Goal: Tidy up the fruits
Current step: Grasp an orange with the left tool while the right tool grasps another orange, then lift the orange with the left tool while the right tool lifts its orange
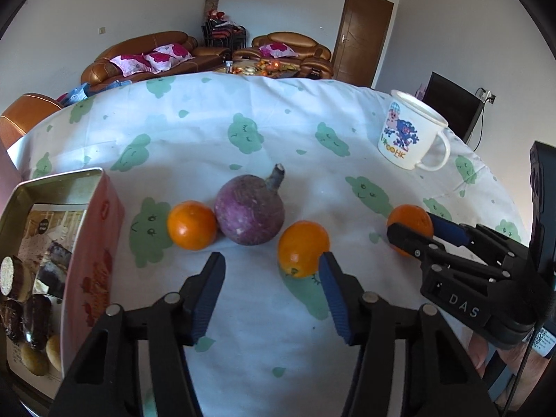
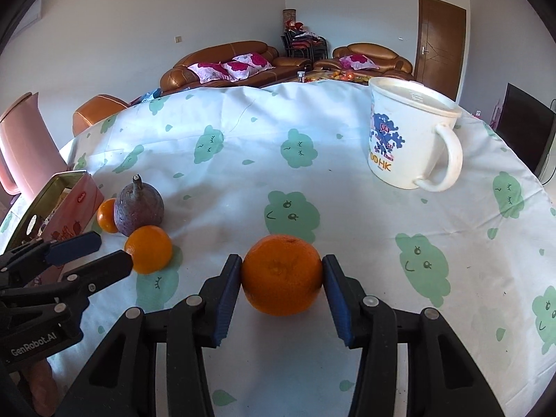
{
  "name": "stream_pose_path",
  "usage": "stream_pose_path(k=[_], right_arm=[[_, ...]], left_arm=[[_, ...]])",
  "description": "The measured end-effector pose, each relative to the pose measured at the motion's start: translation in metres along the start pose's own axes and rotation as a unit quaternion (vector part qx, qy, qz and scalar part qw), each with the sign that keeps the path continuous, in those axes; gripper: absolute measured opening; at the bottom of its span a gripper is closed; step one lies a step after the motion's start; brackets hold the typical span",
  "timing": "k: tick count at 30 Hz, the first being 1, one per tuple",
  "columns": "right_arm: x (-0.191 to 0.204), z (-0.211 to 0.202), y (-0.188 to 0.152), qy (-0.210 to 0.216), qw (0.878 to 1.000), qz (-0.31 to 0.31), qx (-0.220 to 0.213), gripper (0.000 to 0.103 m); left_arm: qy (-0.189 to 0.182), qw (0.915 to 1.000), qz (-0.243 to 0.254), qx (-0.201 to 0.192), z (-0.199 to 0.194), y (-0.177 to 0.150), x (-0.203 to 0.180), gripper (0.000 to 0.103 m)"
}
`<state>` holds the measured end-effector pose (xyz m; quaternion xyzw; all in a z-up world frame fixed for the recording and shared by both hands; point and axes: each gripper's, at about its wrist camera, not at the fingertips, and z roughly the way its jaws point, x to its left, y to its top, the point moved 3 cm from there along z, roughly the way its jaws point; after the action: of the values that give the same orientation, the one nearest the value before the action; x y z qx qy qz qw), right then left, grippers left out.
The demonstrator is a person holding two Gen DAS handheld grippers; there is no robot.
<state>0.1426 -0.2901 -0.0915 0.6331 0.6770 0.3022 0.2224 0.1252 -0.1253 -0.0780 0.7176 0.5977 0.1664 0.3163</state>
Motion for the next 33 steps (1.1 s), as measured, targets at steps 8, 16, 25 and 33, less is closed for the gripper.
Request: stream_pose_path(k=[8,16,25,33], right_arm=[[-0.005,0.0,0.0,0.016,1.0,0.02,-0.002,0.049],[-0.003,0.0,0.0,0.014,1.0,0.01,-0.001,0.049],[-0.001,-0.003,0.0,0.016,1.0,0.005,-0.01,0.049],[0.002,-0.01,0.001,0.026,0.999,-0.001,-0.027,0.049]], left_arm=[[-0.02,0.9996,-0.006,0.021,0.017,0.003,-0.013,0.043],[-0.02,0.9994,-0.008,0.029,0.029,0.007,-0.019,0.041],[-0.02,0.9997,0.003,0.017,0.027,0.006,-0.019,0.038],[-0.018,0.9996,0.016,-0.018,0.014,0.005,-0.021,0.038]])
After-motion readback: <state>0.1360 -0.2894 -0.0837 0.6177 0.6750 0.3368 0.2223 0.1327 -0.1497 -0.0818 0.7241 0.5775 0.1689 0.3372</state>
